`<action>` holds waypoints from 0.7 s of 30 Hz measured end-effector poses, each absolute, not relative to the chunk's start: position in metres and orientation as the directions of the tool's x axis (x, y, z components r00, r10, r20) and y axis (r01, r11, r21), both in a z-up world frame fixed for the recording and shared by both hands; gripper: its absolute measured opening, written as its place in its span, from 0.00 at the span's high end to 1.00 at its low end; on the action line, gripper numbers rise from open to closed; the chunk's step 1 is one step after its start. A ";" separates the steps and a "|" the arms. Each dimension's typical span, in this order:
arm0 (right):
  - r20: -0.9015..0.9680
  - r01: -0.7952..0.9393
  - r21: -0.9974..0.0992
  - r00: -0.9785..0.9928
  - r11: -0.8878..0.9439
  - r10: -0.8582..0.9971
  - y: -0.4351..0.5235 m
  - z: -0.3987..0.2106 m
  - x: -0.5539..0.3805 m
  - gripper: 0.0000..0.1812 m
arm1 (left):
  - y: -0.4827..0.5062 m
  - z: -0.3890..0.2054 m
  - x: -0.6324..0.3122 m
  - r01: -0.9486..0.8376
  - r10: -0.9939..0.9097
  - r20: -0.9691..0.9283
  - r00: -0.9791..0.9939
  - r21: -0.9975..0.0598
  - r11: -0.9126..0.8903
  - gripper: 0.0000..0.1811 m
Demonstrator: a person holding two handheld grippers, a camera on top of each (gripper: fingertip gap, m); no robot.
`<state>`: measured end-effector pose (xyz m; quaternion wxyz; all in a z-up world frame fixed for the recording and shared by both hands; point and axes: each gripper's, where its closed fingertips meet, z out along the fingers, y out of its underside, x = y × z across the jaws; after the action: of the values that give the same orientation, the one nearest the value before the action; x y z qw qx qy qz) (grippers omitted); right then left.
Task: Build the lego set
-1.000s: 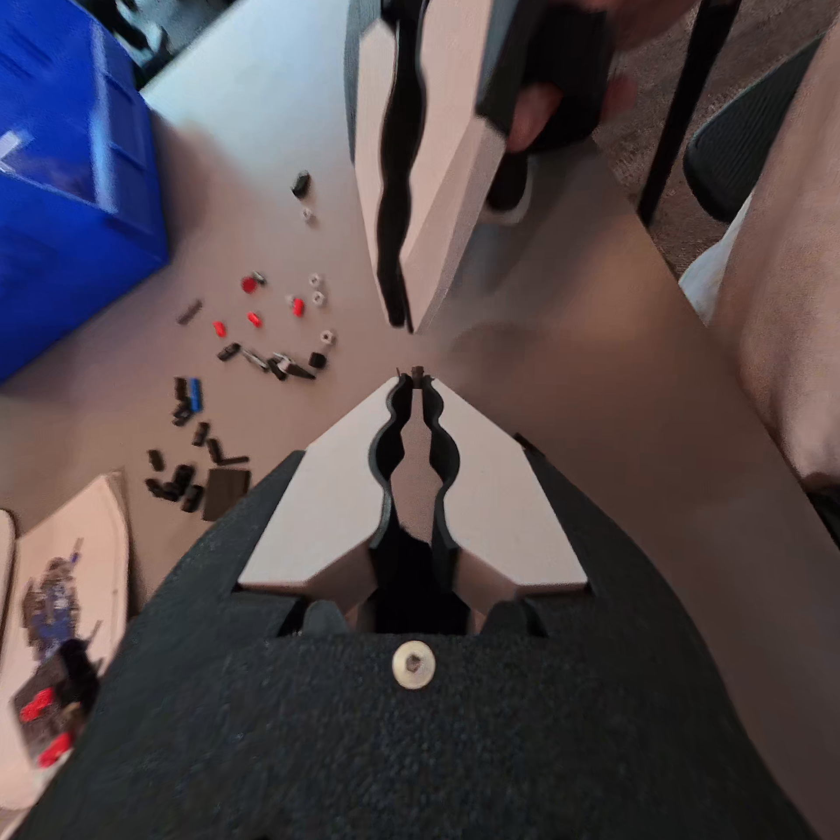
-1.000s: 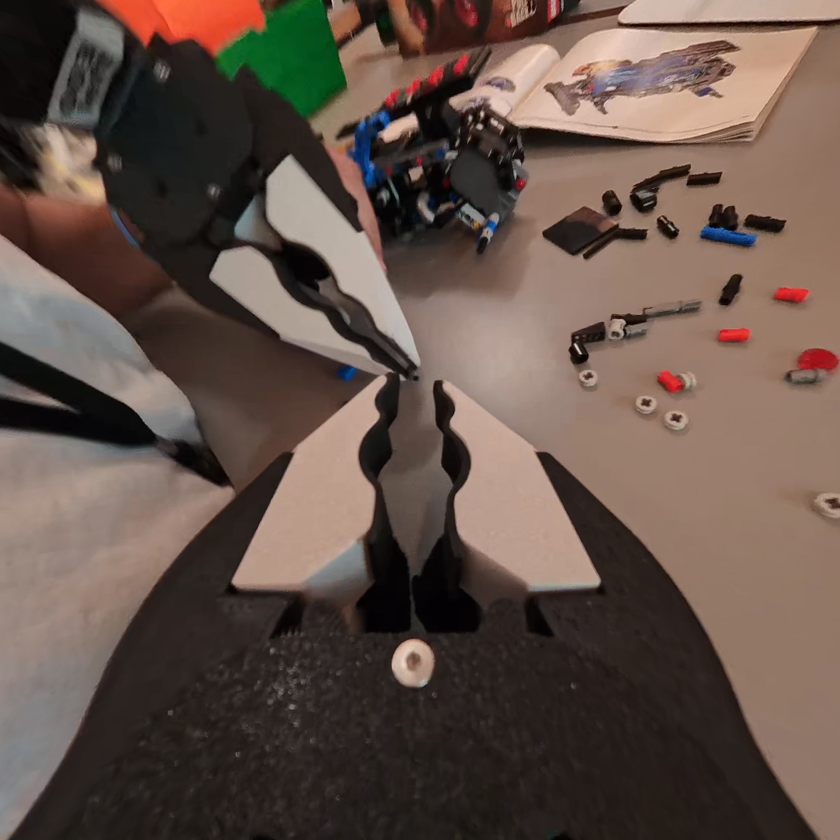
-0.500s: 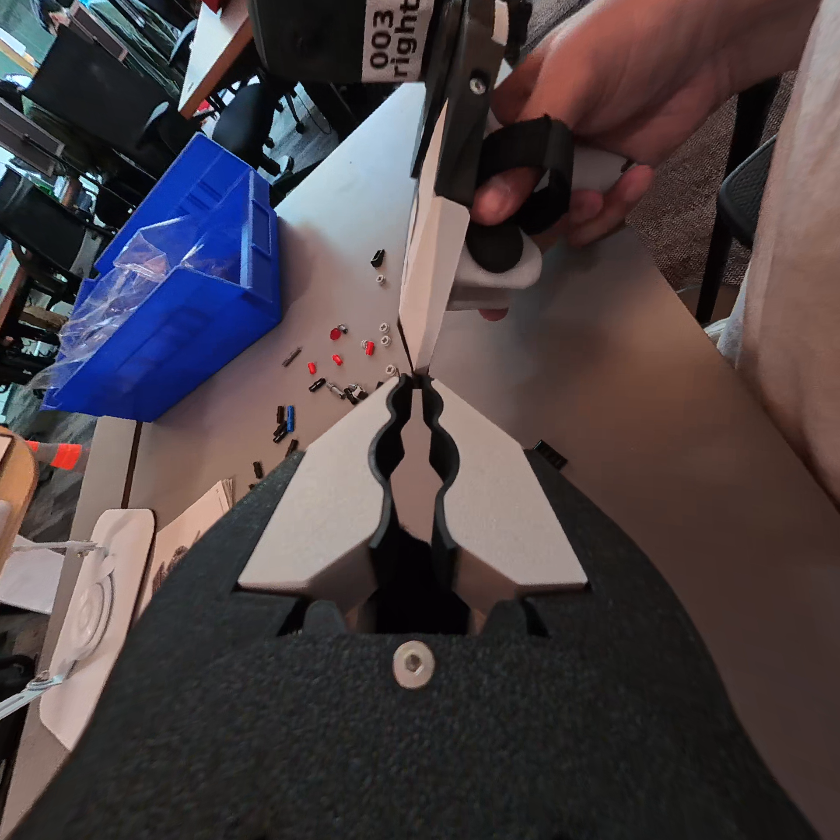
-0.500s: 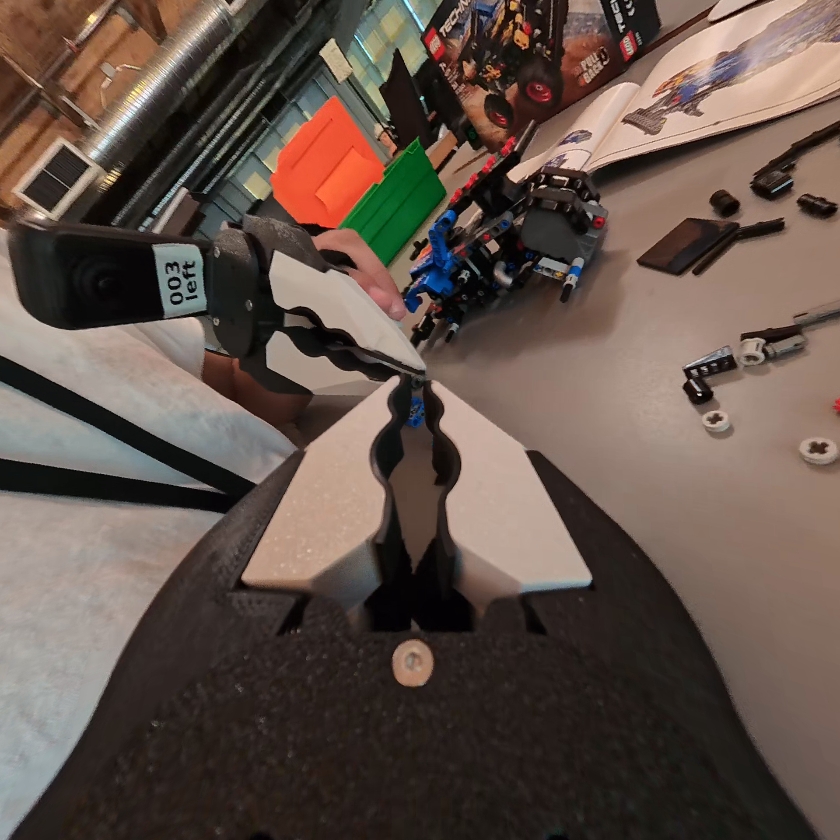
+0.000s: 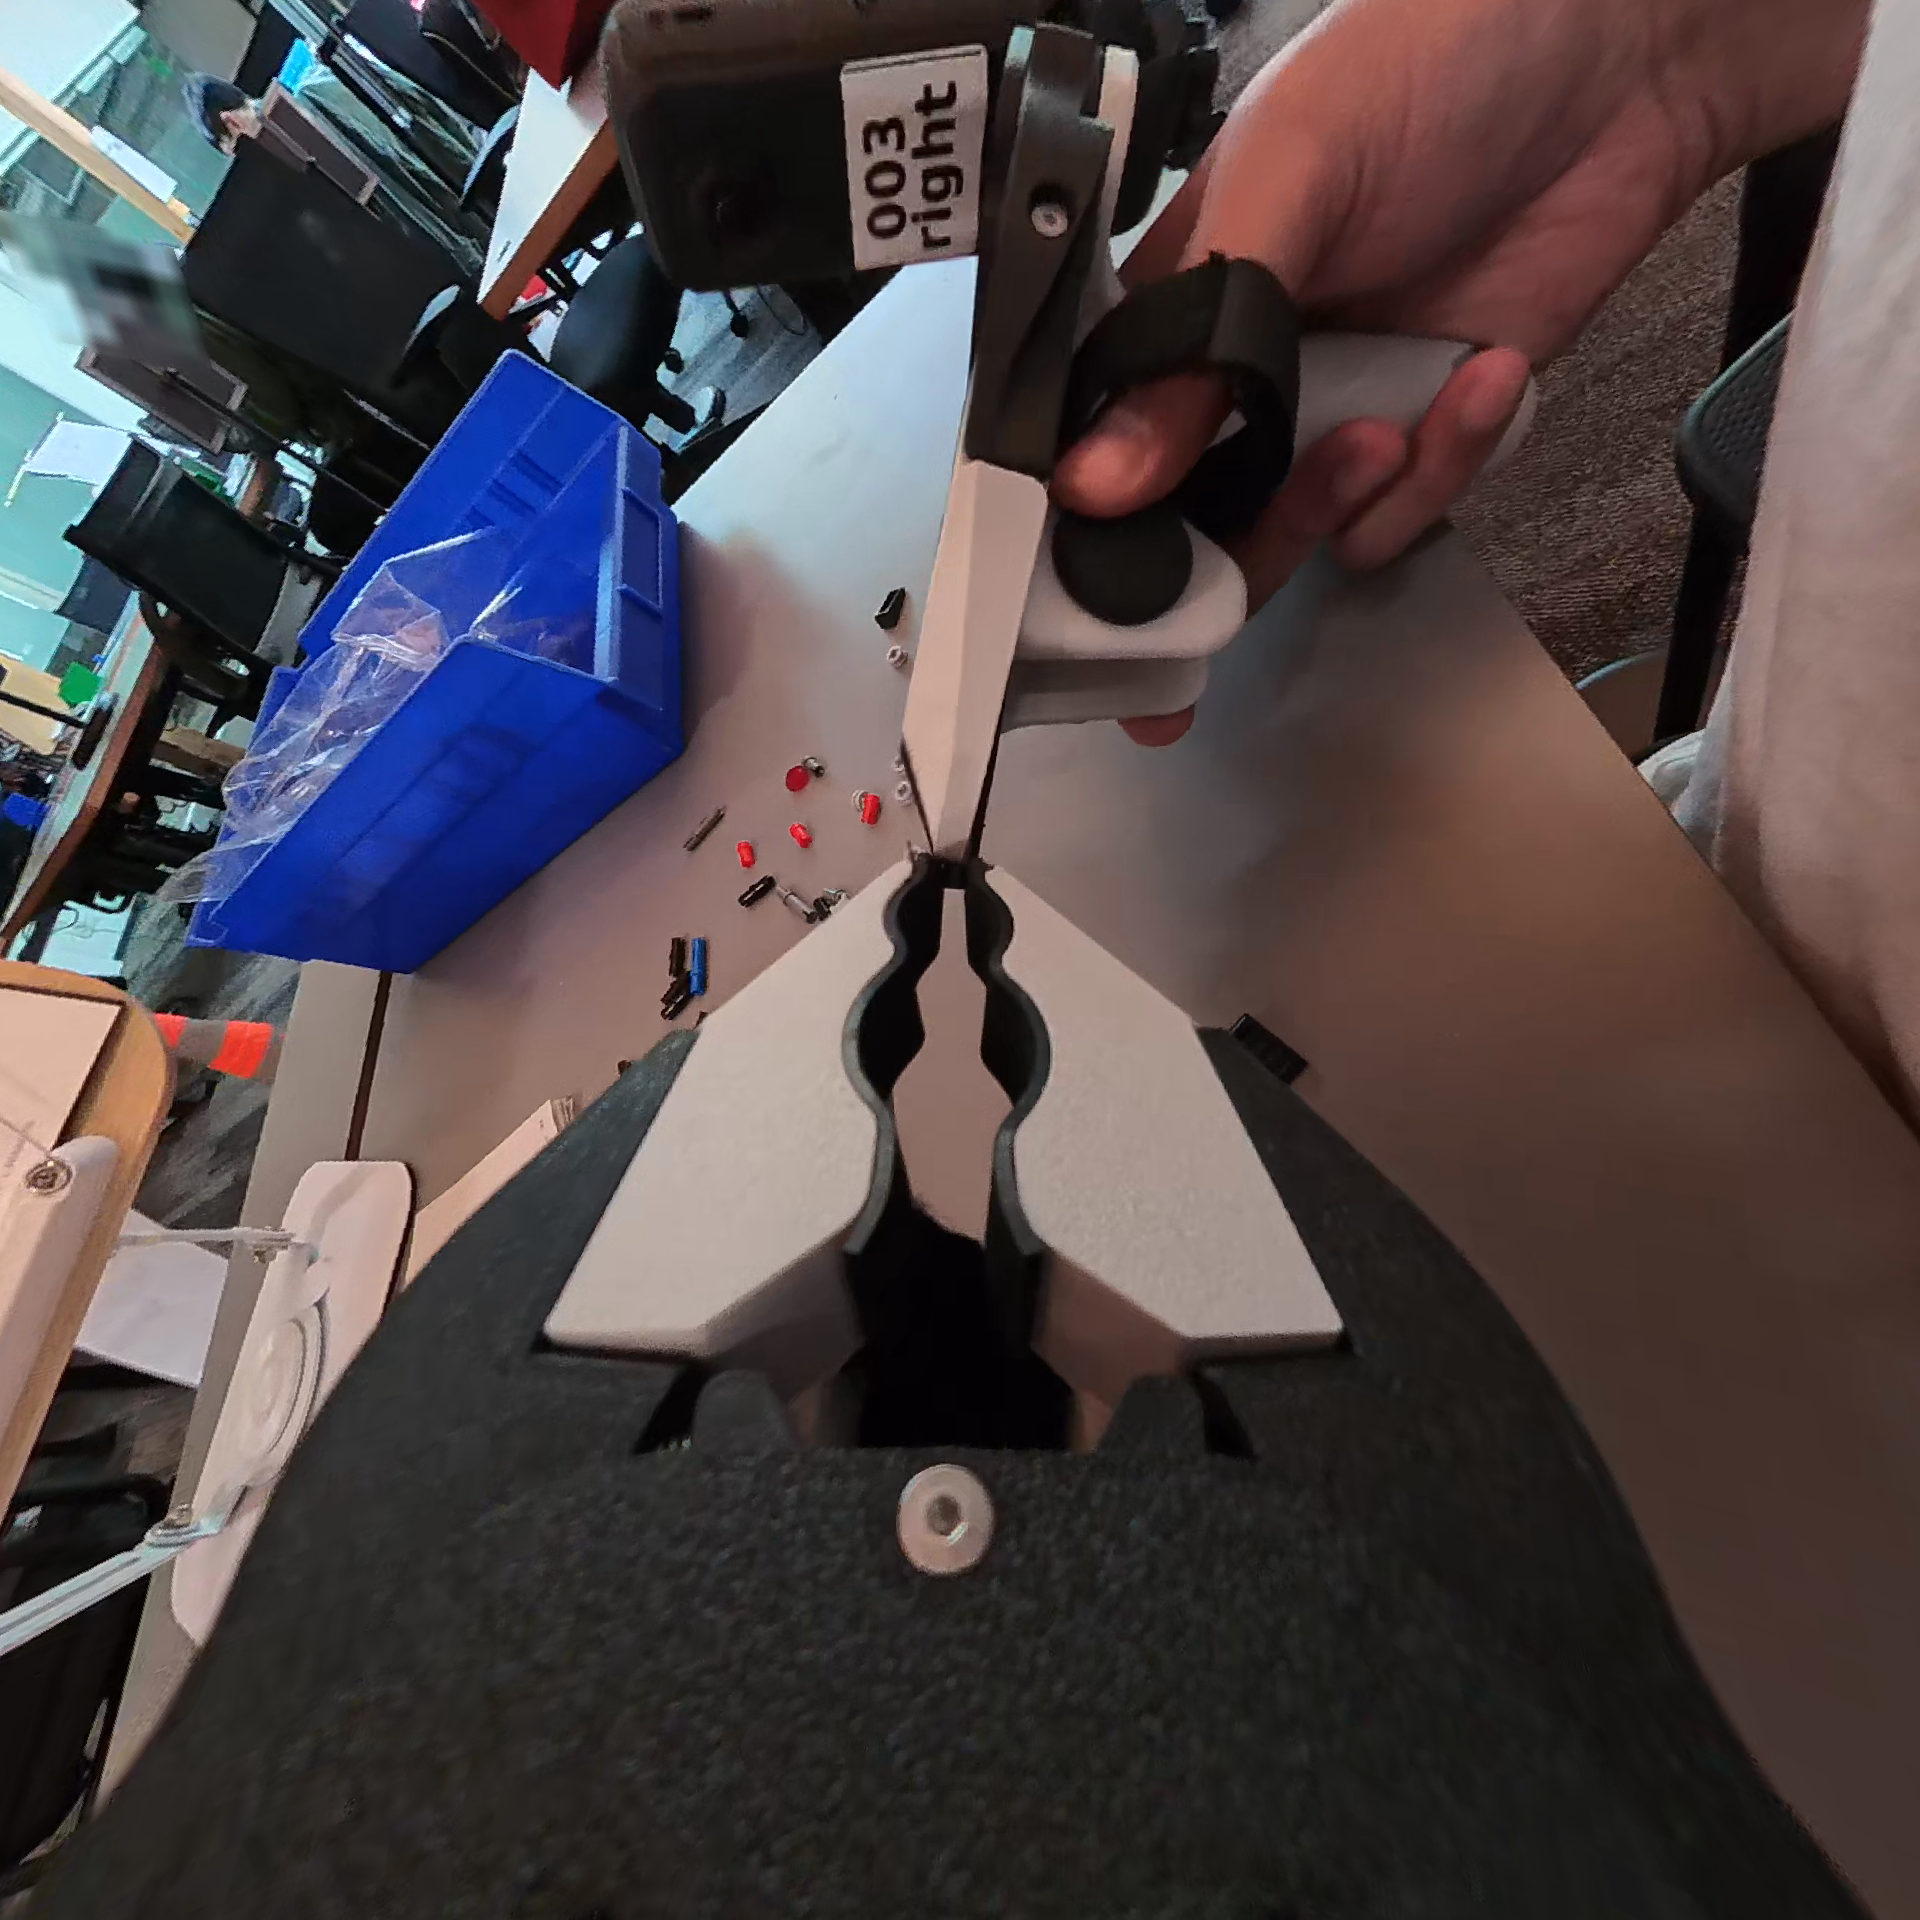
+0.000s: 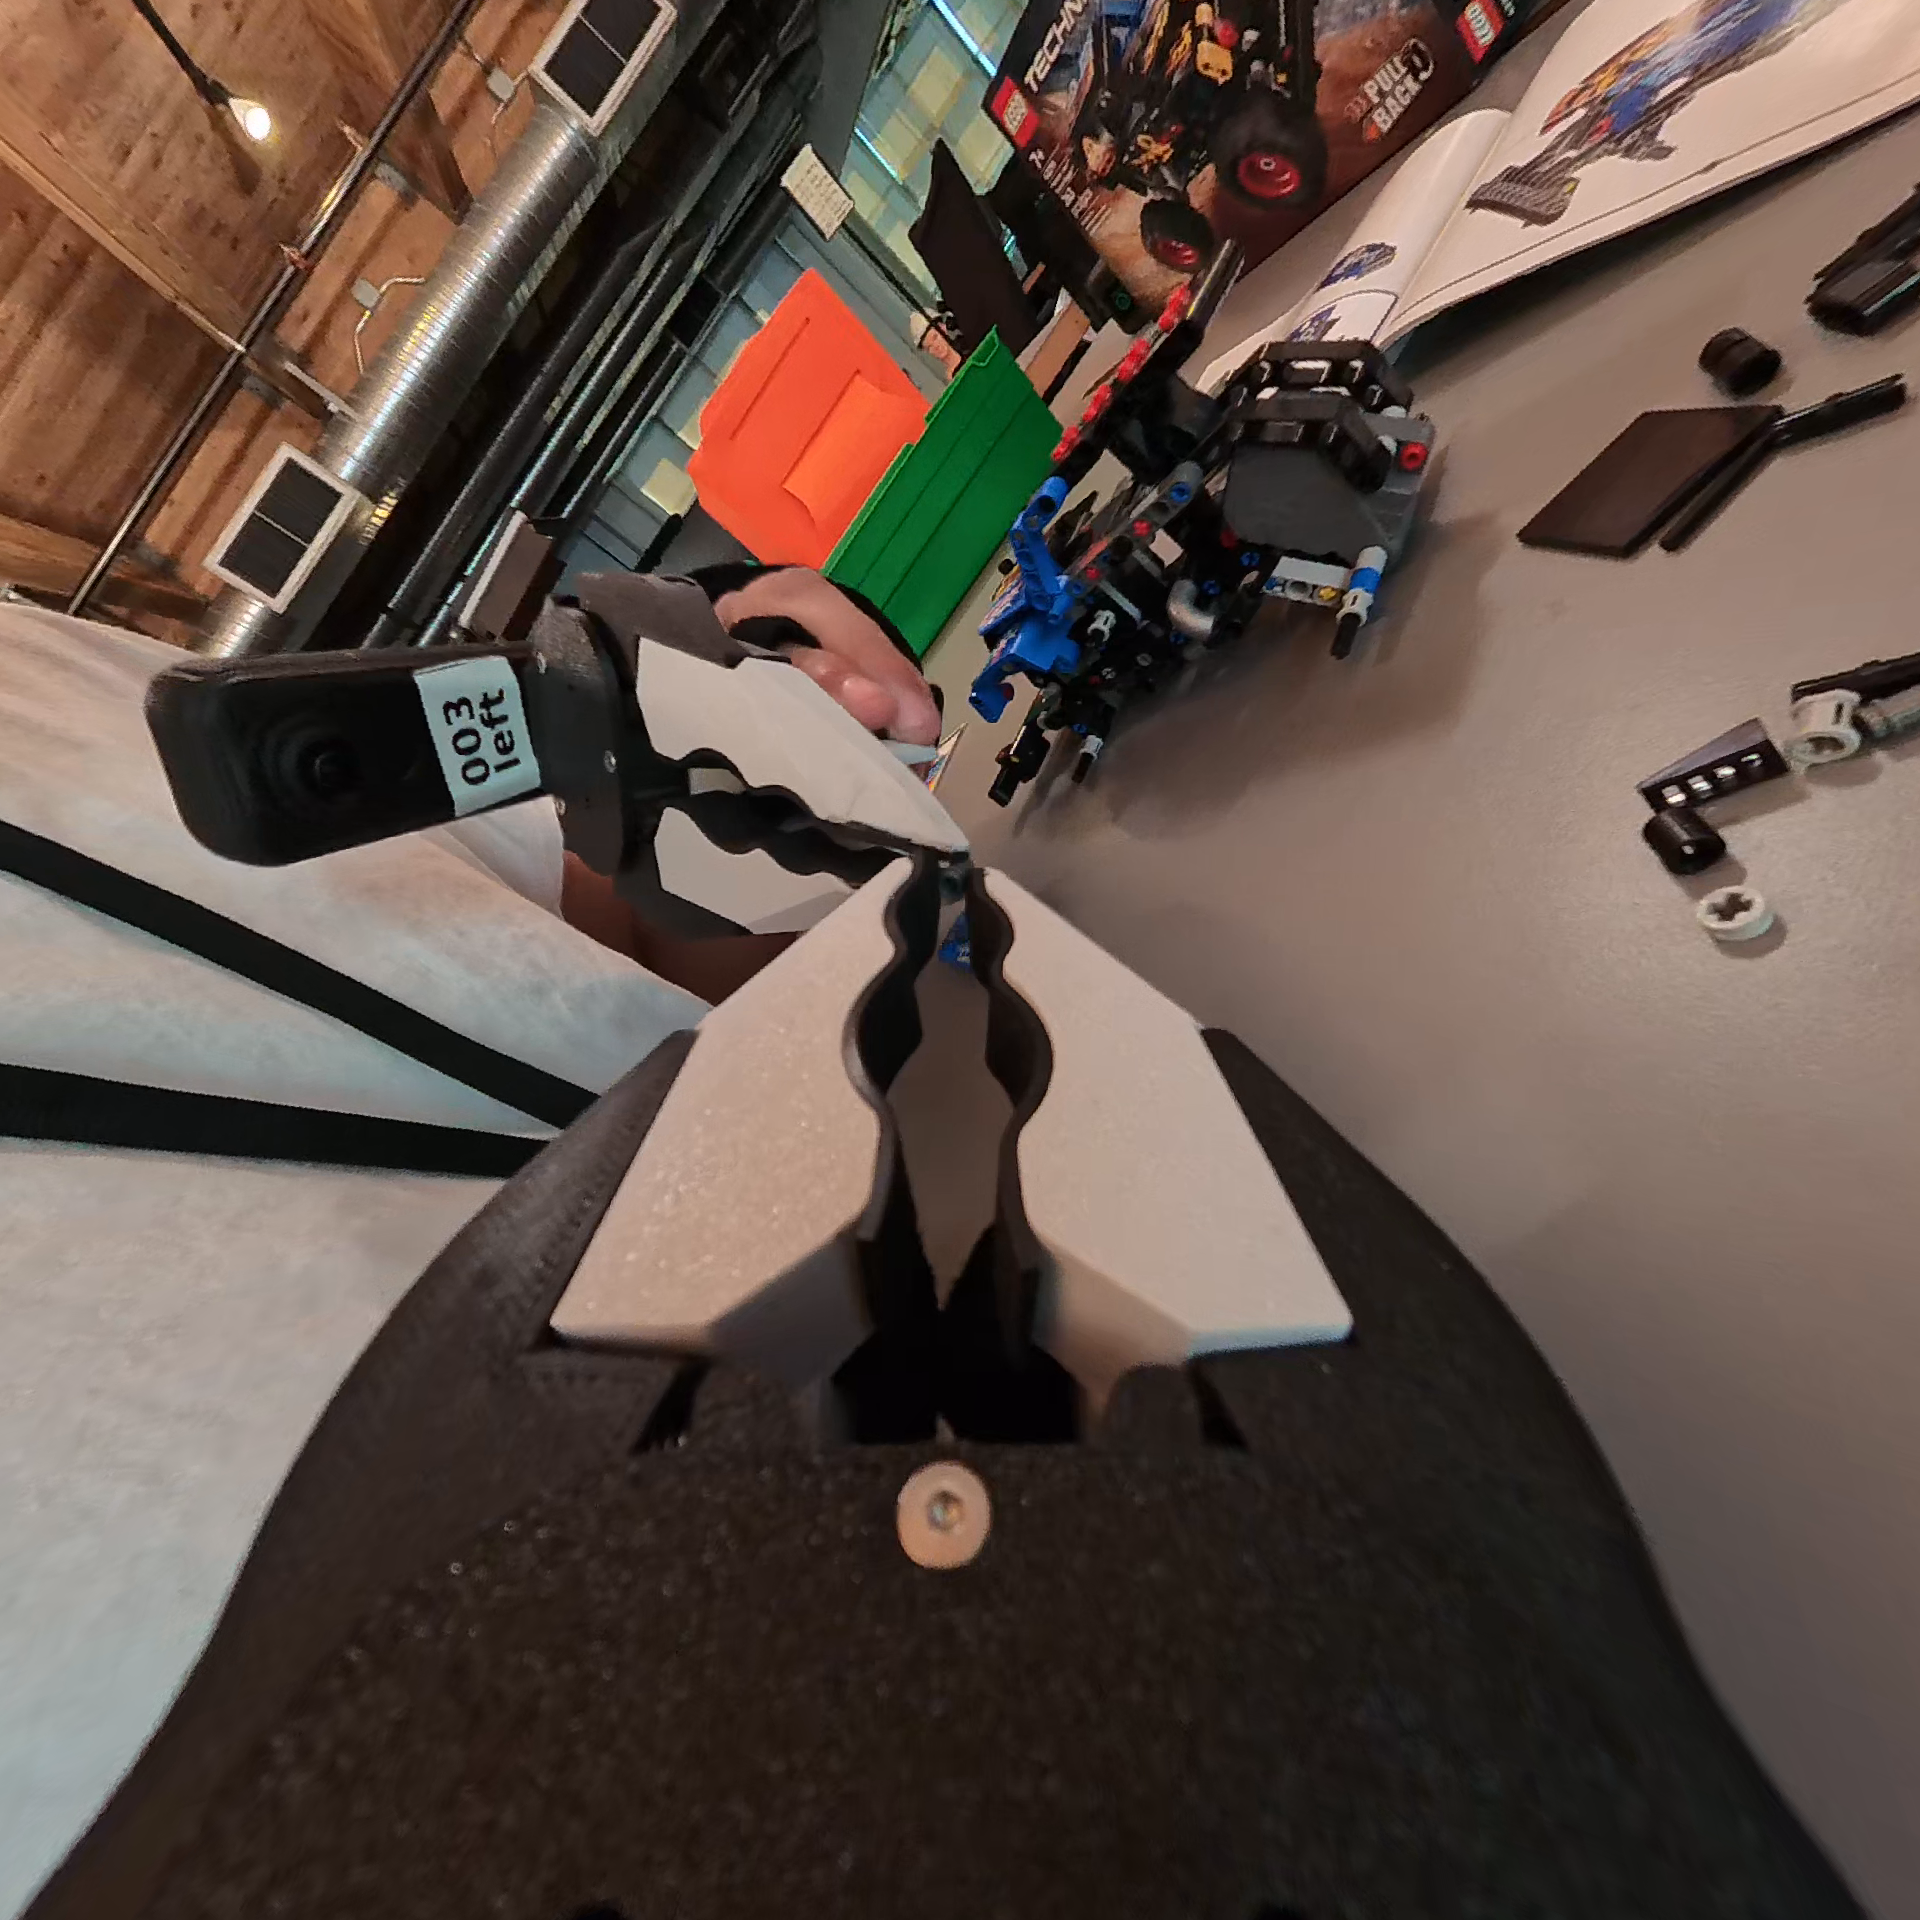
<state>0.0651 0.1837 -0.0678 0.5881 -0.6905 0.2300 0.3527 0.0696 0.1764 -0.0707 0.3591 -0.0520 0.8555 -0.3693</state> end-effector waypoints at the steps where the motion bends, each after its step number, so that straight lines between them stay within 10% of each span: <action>1: -0.758 -0.735 -0.649 0.645 -0.193 0.093 0.184 -0.067 0.066 0.98 | 0.177 -0.071 0.071 0.167 -0.367 -0.576 -0.731 -0.672 0.722 0.98; 21: -0.661 -0.639 -0.742 0.747 -0.203 0.068 0.187 -0.068 0.063 0.98 | 0.208 -0.067 0.060 -0.036 -0.499 -0.375 -0.781 -0.771 0.635 0.94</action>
<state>0.0626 0.1868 -0.0680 0.5990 -0.7175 0.1988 0.2950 0.0597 0.2076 -0.0672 0.2918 -0.1563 0.8559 -0.3974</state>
